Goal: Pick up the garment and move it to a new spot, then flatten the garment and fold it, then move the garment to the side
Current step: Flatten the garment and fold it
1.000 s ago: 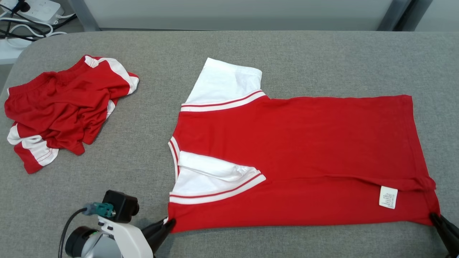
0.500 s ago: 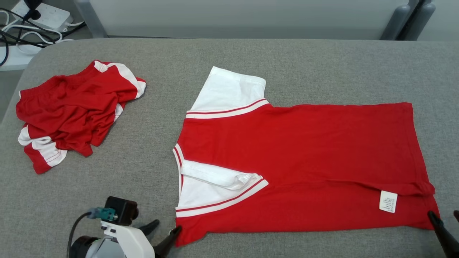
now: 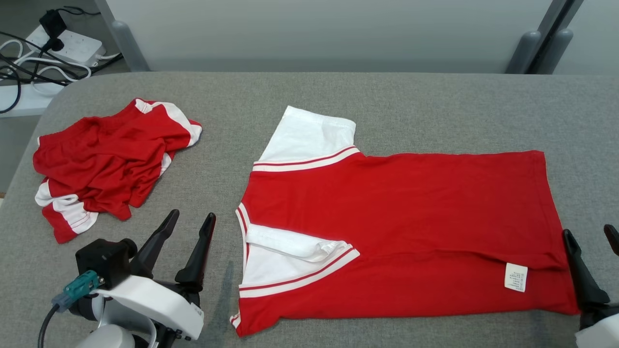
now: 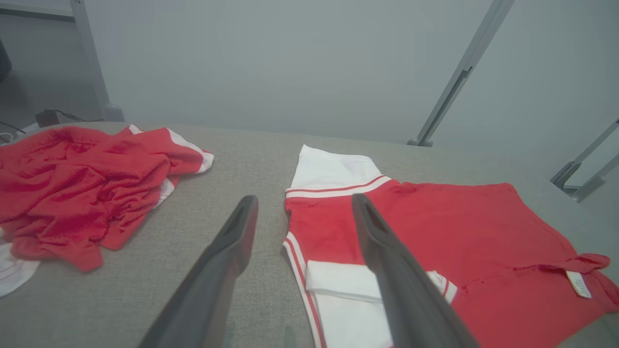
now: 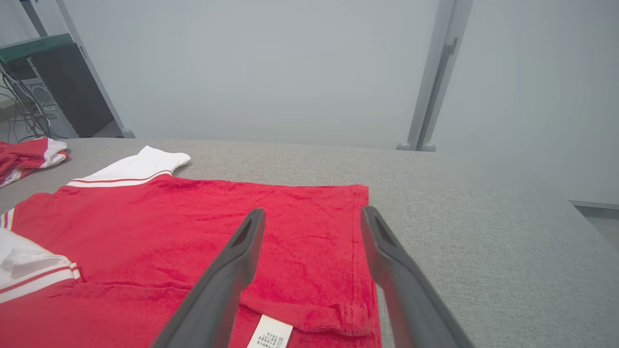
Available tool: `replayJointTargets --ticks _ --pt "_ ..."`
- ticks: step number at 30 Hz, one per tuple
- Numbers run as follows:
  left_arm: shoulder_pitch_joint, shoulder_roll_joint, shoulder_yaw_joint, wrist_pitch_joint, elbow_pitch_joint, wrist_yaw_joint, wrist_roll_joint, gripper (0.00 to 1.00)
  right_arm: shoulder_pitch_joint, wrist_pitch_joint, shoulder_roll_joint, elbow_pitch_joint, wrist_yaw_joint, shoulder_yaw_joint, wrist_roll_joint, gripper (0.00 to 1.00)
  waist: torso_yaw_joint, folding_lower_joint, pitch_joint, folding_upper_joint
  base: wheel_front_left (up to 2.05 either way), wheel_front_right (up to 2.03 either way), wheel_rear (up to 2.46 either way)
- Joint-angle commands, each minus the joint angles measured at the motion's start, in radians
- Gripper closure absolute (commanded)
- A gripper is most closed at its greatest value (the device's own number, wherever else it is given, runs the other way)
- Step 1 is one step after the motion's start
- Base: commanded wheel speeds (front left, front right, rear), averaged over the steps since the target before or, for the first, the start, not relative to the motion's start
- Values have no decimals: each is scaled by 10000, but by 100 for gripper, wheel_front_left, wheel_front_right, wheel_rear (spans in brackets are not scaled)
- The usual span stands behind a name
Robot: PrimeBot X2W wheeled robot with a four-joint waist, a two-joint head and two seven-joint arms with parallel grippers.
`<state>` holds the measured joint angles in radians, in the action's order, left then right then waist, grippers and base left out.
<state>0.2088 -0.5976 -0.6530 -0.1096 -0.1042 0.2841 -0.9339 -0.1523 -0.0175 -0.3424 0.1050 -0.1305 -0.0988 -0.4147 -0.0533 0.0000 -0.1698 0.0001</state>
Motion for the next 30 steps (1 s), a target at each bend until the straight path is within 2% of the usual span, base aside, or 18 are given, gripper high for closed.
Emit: replayJointTargets --ticks 1,4,8,12,16,18,30 --pt "336 -58 521 -636 66 -59 255 0 445 428 -62 51 -2 281 417 0 -3 0 177 -1 0 0 0" --pt "362 493 707 -1279 501 -286 482 0 741 1214 433 -402 -2 444 1118 0 -14 0 412 -1 0 0 0" --pt "286 1067 963 -1502 1093 -860 1155 0 958 2226 1159 -1034 -2 602 1809 0 -3 0 733 -1 0 0 0" --pt "-126 1852 1922 -1517 1355 -1290 2217 0 1064 2689 1559 -1607 -2 916 2038 0 61 0 986 -1 0 0 0" --pt "-848 2694 2933 -1519 1862 -1966 3334 0 946 2785 1843 -2050 -2 1173 2156 0 179 0 1383 -1 0 0 0" --pt "-1108 2993 3285 -1520 2048 -2259 3643 0 829 2788 1890 -2080 -2 1249 2158 0 216 0 1555 -1 0 0 0" --pt "-1820 4058 4499 -1521 3163 -3303 4900 0 354 2792 1862 -1999 -2 1347 1986 0 314 0 2111 -1 0 0 0"
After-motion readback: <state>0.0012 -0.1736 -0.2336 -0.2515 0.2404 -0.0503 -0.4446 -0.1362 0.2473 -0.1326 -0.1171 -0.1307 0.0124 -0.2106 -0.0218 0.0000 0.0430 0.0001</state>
